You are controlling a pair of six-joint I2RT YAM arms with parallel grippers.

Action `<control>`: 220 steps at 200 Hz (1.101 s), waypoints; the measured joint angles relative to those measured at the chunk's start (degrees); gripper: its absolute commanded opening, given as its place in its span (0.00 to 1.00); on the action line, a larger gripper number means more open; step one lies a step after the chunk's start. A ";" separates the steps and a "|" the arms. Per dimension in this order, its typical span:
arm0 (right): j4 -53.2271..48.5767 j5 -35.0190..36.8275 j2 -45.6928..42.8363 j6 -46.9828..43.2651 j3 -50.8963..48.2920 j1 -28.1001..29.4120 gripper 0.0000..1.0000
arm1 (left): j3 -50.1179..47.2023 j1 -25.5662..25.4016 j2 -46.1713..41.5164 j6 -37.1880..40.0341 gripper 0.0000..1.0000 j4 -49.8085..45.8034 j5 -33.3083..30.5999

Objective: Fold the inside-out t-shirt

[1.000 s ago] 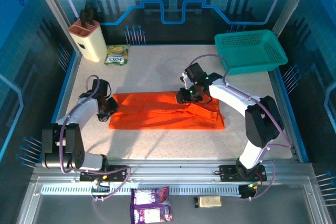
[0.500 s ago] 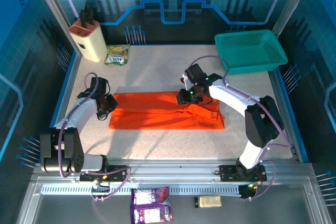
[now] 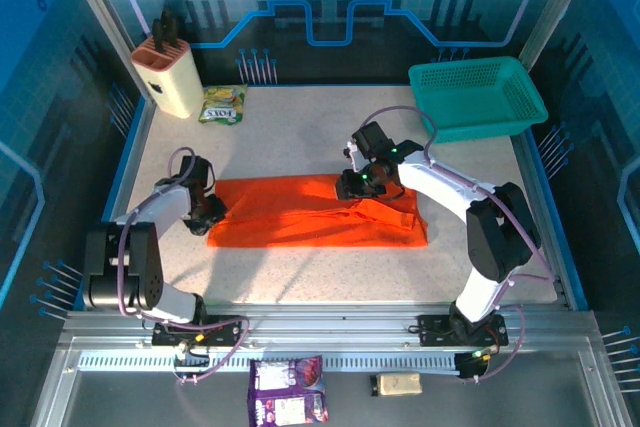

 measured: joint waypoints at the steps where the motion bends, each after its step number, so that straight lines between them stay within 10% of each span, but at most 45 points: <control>1: 0.00 -0.04 0.00 -0.02 0.00 0.00 0.37 | 0.00 0.00 -0.13 -0.04 0.27 0.00 0.00; 103: 7.06 -8.44 10.80 5.42 0.50 0.22 0.35 | 4.37 -3.80 2.60 -1.01 0.02 1.77 5.97; 220: 2.43 -6.84 7.26 -1.70 2.82 -7.15 0.36 | 3.65 -1.09 3.85 0.55 0.15 4.59 6.08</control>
